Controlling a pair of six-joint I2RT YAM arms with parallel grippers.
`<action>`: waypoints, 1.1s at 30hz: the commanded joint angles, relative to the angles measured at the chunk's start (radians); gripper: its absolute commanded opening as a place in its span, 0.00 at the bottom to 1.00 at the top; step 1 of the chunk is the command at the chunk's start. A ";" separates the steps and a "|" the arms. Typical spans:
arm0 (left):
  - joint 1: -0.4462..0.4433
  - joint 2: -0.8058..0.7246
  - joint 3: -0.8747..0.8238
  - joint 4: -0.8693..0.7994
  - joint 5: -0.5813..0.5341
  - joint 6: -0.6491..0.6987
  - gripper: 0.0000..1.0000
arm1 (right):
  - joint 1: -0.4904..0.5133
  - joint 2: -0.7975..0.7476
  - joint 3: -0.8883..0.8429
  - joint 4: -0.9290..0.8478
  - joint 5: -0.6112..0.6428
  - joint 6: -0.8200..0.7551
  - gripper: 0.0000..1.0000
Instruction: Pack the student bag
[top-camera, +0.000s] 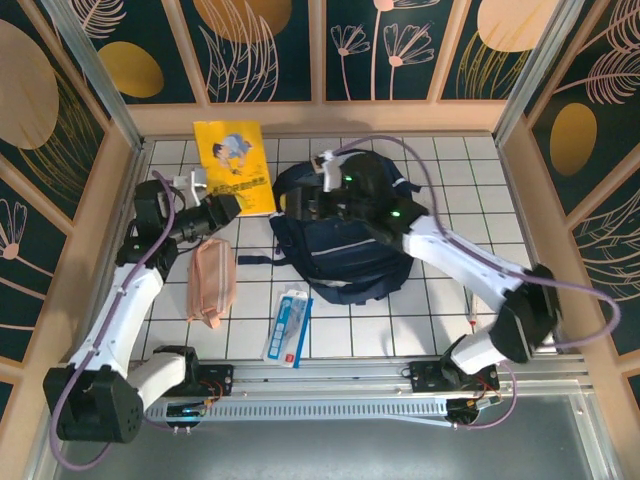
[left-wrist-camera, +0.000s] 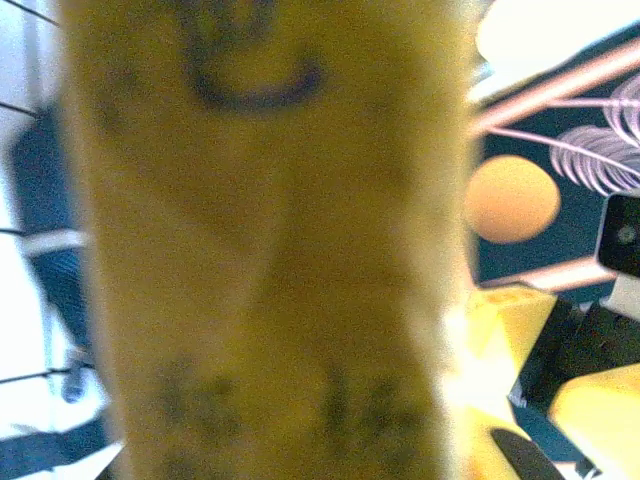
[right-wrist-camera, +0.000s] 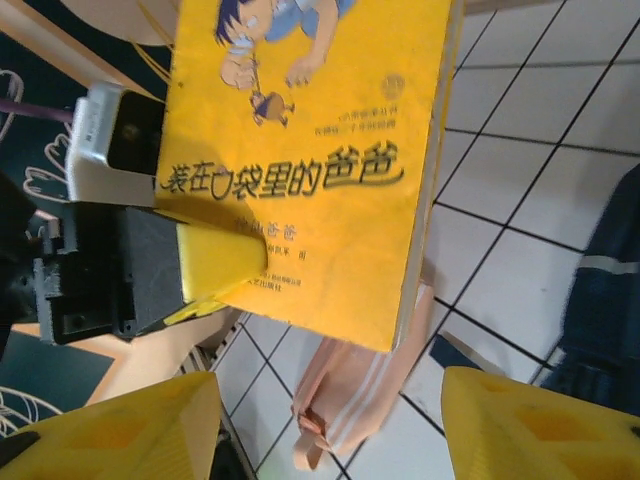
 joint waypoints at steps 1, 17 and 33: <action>-0.112 -0.031 0.010 0.194 0.010 -0.084 0.00 | -0.052 -0.105 -0.073 -0.067 -0.080 -0.025 0.72; -0.583 0.249 0.163 0.600 -0.102 -0.302 0.00 | -0.437 -0.396 -0.237 -0.073 -0.412 0.200 0.80; -0.668 0.285 0.113 0.804 -0.172 -0.527 0.00 | -0.469 -0.503 -0.451 0.578 -0.550 0.681 0.44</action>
